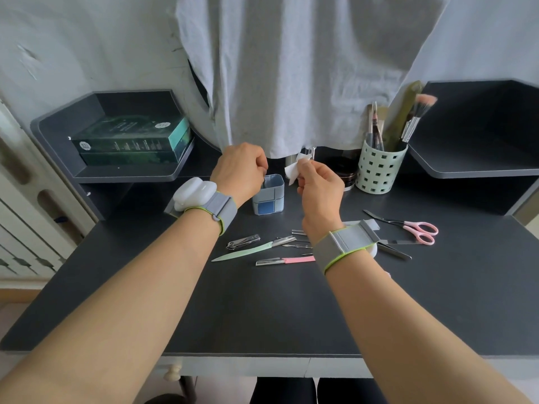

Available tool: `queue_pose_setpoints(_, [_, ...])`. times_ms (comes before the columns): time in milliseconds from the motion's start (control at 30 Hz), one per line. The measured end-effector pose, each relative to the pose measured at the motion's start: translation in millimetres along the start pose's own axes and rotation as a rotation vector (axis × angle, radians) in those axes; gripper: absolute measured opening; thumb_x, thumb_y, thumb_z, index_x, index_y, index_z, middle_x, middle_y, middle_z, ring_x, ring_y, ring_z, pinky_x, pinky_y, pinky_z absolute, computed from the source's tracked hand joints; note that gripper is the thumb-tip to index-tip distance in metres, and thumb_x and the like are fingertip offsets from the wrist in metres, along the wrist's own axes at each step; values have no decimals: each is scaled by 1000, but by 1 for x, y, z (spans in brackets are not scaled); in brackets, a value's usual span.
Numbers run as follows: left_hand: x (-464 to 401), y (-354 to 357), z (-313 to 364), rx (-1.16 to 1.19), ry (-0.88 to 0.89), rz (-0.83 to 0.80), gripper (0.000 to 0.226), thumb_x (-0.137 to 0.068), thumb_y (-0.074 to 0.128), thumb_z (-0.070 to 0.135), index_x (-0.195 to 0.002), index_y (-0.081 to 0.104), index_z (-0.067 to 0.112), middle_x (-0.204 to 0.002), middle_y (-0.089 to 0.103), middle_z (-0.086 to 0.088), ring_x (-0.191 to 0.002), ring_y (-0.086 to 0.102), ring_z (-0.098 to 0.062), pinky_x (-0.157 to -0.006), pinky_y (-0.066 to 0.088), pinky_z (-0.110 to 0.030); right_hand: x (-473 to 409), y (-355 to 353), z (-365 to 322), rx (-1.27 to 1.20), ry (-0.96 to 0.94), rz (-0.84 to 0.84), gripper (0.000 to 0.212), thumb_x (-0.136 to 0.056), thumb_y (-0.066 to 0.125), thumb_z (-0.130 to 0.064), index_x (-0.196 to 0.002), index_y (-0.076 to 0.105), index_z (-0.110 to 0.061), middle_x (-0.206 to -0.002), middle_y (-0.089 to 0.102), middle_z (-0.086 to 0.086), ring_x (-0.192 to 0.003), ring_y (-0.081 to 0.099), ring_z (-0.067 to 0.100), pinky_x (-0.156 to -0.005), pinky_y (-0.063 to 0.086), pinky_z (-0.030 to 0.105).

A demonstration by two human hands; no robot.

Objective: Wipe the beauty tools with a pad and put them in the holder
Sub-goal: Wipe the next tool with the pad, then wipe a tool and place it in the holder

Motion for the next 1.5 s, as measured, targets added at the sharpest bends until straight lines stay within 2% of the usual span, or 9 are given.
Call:
queue_pose_setpoints(200, [-4, 2, 9, -93, 60, -55, 17, -90, 62, 9, -90, 78, 16, -92, 73, -5, -85, 67, -26, -77, 58, -40, -2, -6, 1, 12, 5, 10, 22, -95, 65, -19, -73, 70, -19, -66, 57, -4, -66, 47, 10, -64, 42, 26])
queue_pose_setpoints(333, [-8, 3, 10, -125, 59, -77, 20, -89, 61, 9, -89, 78, 18, -92, 73, -6, -85, 66, -27, -75, 56, -38, -2, -8, 2, 11, 9, 16, 22, -94, 66, -18, -72, 69, -19, -67, 56, -2, -66, 45, 12, -63, 41, 26])
queue_pose_setpoints(533, [-3, -5, 14, -98, 81, -21, 21, -90, 58, 8, -86, 77, 16, -85, 72, -4, -74, 65, -24, -73, 58, -41, -1, -10, 2, 19, 12, 16, 21, -93, 66, -19, -73, 70, -18, -68, 56, -1, -68, 45, 13, -65, 41, 28])
queue_pose_setpoints(700, [11, -12, 22, -82, 118, 2, 21, -90, 59, 10, -89, 78, 17, -91, 70, -3, -87, 62, -26, -76, 55, -39, 4, -8, 1, 0, 18, 11, 24, -93, 66, -19, -69, 68, -18, -63, 53, -3, -65, 43, 13, -64, 40, 28])
queue_pose_setpoints(867, [35, -10, 21, -95, 154, -23, 18, -91, 61, 15, -90, 79, 17, -88, 70, -3, -84, 61, -23, -75, 51, -35, 10, -9, 1, -10, 18, 18, 28, -94, 66, -18, -65, 68, -20, -59, 53, -7, -65, 44, 14, -66, 40, 29])
queue_pose_setpoints(1100, [59, 6, 4, -138, 96, -197, 14, -87, 64, 19, -85, 78, 22, -89, 68, -3, -86, 60, -28, -71, 49, -35, 19, -12, 2, -33, 31, 40, 27, -92, 67, -20, -65, 69, -19, -58, 51, -7, -67, 41, 15, -66, 38, 31])
queue_pose_setpoints(1267, [83, 16, -7, -147, 9, -314, 12, -87, 68, 24, -81, 77, 19, -83, 70, 0, -81, 64, -24, -71, 55, -37, 31, -12, 0, -26, 31, 19, 26, -93, 66, -18, -67, 69, -18, -60, 52, -6, -65, 42, 14, -65, 40, 30])
queue_pose_setpoints(1400, [94, 23, -16, -187, -33, -362, 10, -87, 68, 23, -82, 76, 20, -85, 69, -1, -77, 64, -24, -62, 49, -31, 40, -12, 0, -23, 39, -3, 25, -94, 65, -17, -69, 68, -16, -59, 50, -6, -60, 41, 11, -61, 40, 25])
queue_pose_setpoints(1500, [99, 24, -20, -192, -46, -372, 8, -87, 71, 26, -87, 77, 21, -91, 70, 0, -81, 65, -24, -67, 54, -34, 43, -13, 0, -20, 42, -9, 24, -94, 65, -16, -70, 68, -15, -60, 51, -6, -60, 41, 10, -61, 40, 25])
Point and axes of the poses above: each hand's wrist, its own x-axis away from the middle knuckle, its own y-axis out of the palm, z = x × y, the point moved 6 cm from there along -x, towards the middle knuckle
